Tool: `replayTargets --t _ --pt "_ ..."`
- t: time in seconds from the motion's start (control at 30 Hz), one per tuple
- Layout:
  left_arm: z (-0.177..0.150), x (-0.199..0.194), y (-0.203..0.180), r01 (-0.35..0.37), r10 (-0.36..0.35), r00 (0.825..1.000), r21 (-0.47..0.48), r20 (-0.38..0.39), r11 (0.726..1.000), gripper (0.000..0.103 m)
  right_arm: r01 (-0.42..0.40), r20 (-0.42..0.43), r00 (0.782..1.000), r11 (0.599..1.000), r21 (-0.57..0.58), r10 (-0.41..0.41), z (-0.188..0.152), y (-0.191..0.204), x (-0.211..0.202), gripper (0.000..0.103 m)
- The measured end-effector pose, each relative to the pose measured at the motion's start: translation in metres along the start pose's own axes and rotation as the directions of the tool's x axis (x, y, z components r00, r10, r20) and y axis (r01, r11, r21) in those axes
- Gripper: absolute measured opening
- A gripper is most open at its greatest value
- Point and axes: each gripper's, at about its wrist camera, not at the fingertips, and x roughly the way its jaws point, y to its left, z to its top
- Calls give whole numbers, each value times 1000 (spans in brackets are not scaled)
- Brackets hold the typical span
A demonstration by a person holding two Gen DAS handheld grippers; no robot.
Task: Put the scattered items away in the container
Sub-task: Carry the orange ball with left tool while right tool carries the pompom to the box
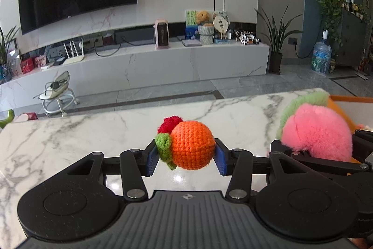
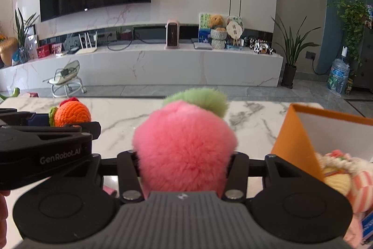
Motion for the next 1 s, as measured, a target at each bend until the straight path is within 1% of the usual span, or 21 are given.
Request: replayTargets --t 0.2,0.43,0.67,0.8,1.0 --pt "10 -41 -7 -2 2 999 -1 39 1000 56 -6 38 999 1000 12 5 11 -2 -44 50" --pt "21 -90 -27 10 -13 993 25 115 1000 56 11 106 994 999 33 -14 18 -13 -100 50" --pt "27 -135 -57 43 -58 977 77 203 996 56 49 171 983 996 73 -61 19 -35 -152 50" --pt "27 -154 -75 66 -87 970 100 227 993 56 69 198 976 993 98 -87 17 -49 -178 50" --pt "26 -175 -98 80 -115 960 143 254 986 56 89 227 967 987 131 -117 11 -67 -208 50"
